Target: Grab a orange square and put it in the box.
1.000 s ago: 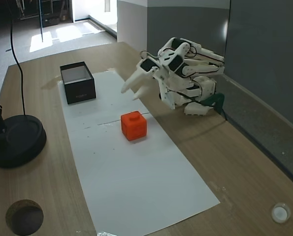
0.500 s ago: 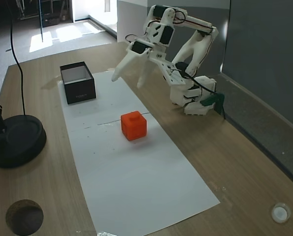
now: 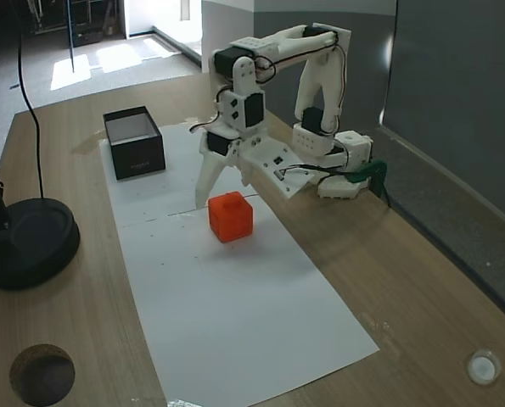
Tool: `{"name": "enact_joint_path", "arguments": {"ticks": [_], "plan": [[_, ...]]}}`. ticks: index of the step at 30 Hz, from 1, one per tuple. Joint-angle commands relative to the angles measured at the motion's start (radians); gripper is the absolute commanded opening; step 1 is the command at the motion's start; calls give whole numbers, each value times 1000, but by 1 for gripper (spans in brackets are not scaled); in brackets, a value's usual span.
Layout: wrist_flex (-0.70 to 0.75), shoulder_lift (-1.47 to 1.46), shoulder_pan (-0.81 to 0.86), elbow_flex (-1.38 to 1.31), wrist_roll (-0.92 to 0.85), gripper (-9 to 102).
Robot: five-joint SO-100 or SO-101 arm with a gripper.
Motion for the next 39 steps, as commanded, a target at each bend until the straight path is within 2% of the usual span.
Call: {"name": "enact_joint_path", "arguments": {"ticks": [1, 21, 23, 28, 34, 39], "plan": [[11, -3, 9, -48, 3, 42], [-156, -41, 3, 167, -5, 42], [-172, -41, 0, 184, -6, 37], [-224, -41, 9, 201, -6, 5], [-215, -14, 41, 146, 0, 6], [-166, 49, 245, -83, -5, 6]]}}
